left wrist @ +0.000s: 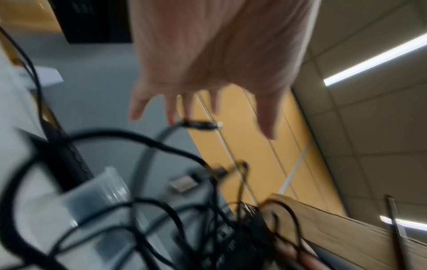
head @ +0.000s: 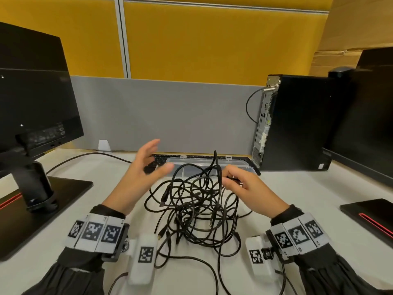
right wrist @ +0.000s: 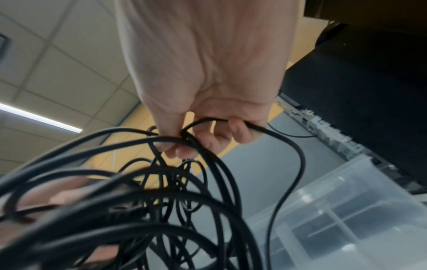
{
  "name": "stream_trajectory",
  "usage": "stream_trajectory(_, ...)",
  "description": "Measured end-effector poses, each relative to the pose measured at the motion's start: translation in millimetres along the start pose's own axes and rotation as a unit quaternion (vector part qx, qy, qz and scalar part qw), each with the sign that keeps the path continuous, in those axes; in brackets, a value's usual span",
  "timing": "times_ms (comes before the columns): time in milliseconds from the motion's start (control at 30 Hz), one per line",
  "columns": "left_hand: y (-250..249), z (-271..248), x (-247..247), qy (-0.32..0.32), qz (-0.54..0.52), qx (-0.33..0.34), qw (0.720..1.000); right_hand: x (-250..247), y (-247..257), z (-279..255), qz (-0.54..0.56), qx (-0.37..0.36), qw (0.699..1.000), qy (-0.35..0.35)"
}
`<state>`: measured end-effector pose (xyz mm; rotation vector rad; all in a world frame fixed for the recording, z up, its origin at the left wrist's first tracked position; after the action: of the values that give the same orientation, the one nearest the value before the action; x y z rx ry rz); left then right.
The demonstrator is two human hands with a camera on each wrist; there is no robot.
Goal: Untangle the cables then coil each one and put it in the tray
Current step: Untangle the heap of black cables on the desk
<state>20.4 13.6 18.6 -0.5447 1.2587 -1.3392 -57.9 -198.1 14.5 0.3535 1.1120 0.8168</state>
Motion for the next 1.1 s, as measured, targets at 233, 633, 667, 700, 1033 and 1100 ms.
stream_trajectory(233, 4.6, -12.8, 45.5, 0.169, 0.305, 0.114, 0.93, -0.3, 44.0, 17.7, -0.054, -0.053, 0.997, 0.021)
stream_trajectory(633, 40.4, 3.7, 16.3, 0.093, 0.275, -0.036, 0.956, -158.6, 3.0, -8.3, 0.302, 0.047, 0.796, -0.522)
stream_trajectory(667, 43.5, 4.6, 14.3, 0.088, 0.273, -0.05, 0.957, -164.4, -0.4, -12.9, 0.295, 0.051, 0.793, -0.531)
stream_trajectory(700, 46.0, 5.2, 12.3, 0.084, 0.268, -0.06, 0.958, -167.7, -4.4, -14.7, 0.278, 0.062, 0.802, -0.525)
stream_trajectory(1033, 61.6, 10.4, 9.2, 0.06, 0.163, -0.123, 0.977, -74.8, -30.2, -32.7, -0.328, 0.278, 0.882, 0.194)
stream_trajectory(1100, 61.7, 10.5, 9.1, 0.059, 0.16, -0.126, 0.977, -58.3, -36.0, -51.4, -0.326, 0.342, 0.836, 0.28)
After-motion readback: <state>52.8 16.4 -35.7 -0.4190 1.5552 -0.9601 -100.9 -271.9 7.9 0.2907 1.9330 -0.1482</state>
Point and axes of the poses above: each hand's wrist, its own z-axis towards the middle knuckle, its own x-axis out of the palm, y = z × x, the point moved 6 cm from there along z, towards the middle knuckle, and after that the axes turned 6 degrees about z, right-handed, at the moved point
